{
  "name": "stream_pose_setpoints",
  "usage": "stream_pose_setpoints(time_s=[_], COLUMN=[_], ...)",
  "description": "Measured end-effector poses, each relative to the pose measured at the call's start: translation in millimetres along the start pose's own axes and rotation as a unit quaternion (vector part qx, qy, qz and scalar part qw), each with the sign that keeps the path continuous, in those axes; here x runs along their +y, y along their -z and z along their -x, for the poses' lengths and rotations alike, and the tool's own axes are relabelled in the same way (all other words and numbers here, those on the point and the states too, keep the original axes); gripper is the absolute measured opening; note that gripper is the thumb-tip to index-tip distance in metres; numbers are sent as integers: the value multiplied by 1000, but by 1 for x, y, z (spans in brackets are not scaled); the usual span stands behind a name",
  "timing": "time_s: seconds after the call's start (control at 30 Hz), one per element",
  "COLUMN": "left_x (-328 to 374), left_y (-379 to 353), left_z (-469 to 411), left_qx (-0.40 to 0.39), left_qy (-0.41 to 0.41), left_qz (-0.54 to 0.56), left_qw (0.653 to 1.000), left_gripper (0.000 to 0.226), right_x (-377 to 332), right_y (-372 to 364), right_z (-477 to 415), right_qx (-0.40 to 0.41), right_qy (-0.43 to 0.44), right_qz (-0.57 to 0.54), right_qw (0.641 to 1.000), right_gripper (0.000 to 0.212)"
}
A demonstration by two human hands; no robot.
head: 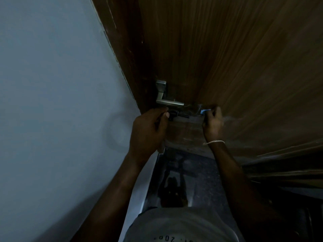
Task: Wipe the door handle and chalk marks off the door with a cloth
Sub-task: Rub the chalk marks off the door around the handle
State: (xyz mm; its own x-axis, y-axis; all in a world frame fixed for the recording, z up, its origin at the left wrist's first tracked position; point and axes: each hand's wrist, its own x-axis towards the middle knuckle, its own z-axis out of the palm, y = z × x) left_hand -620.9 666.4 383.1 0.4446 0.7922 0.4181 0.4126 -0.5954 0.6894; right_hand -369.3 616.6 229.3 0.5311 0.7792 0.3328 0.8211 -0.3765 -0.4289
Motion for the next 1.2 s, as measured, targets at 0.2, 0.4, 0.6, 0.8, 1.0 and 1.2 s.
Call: stream_pose_setpoints(time_s=[0.2, 0.4, 0.6, 0.8, 1.0, 1.2], left_x=[-8, -5, -13, -8, -17, -11], left_y=[6, 6, 15, 10, 14, 10], left_z=[-1, -1, -2, -5, -1, -1], left_qx=[4, -5, 11, 2, -2, -24], left_qy=[6, 2, 19, 11, 34, 36], left_qz=[-9, 0, -2, 2, -15, -24], left_qw=[1000, 1000, 1000, 1000, 999, 999], left_gripper=[19, 20, 20, 18, 23, 22], right_x=[0, -20, -18, -42, -39, -73], right_y=[6, -11, -2, -25, -13, -33], right_z=[-11, -2, -9, -7, -14, -16], right_qx=[77, -33, 57, -15, 67, 34], right_qy=[-19, -15, -37, -27, -36, -19], right_qz=[-35, -9, -70, -50, -96, -123], right_qw=[996, 999, 995, 998, 992, 992], right_gripper=[27, 26, 27, 25, 16, 21])
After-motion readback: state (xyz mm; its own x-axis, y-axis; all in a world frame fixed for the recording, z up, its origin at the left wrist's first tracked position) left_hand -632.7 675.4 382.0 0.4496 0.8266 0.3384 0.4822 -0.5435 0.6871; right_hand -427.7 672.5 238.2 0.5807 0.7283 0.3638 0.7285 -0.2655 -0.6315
